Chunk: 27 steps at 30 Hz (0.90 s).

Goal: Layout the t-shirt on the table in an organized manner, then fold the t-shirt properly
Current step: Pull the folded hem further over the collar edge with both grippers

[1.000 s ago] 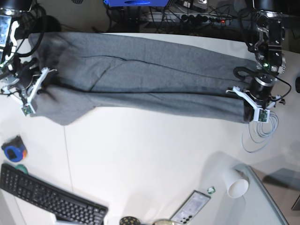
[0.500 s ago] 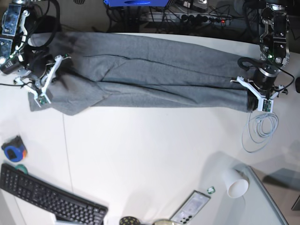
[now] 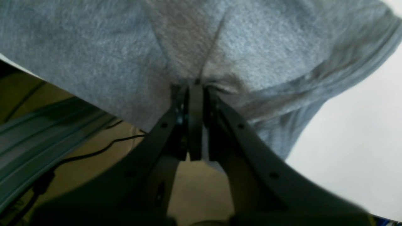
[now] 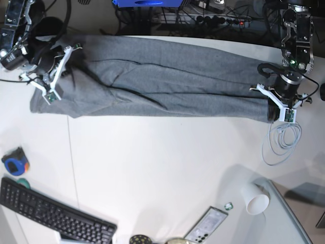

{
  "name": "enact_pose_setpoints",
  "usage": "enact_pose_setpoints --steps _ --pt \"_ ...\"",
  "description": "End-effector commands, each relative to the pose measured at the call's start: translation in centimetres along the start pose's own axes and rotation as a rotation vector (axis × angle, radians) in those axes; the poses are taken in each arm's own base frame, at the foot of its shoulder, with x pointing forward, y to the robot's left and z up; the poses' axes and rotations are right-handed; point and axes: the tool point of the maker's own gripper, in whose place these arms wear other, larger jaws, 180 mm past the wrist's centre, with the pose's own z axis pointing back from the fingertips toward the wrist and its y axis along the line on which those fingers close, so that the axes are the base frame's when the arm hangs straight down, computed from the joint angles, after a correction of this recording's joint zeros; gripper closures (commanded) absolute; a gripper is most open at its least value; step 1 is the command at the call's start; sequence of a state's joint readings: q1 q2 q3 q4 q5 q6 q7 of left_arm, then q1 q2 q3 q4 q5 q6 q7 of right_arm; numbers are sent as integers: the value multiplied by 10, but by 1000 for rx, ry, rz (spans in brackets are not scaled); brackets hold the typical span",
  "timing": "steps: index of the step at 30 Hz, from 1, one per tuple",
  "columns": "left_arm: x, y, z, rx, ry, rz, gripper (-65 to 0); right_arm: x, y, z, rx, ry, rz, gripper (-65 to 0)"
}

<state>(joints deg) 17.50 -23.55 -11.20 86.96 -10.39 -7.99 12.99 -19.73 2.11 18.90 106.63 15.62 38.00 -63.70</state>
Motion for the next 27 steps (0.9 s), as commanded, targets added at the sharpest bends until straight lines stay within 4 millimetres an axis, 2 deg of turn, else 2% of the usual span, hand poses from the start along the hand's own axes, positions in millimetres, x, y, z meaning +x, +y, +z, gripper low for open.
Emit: enact_pose_setpoints --steps 1,7,10,18,22,24,27 --pt "15 8 1 16 -47 -17 0 11 3 2 13 -47 1 -20" --pt "14 8 1 14 -45 -18 0 -2 6 -9 41 -24 -30 -20" --pt "9 14 5 15 -28 -46 0 -9 7 -16 58 -21 -54 -20" --pt "2 15 7 13 -10 -54 0 -17 10 -30 90 -11 -87 -24" --pt "-4 -4 5 -39 7 -78 0 -22 6 -36 95 -12 -102 -33" --pt "-14 -14 5 -70 47 -125 0 -24 3 -35 91 -4 -98 -81" --pt "-23 -23 4 -86 94 -193 0 -22 0 -28 71 -20 -86 -200"
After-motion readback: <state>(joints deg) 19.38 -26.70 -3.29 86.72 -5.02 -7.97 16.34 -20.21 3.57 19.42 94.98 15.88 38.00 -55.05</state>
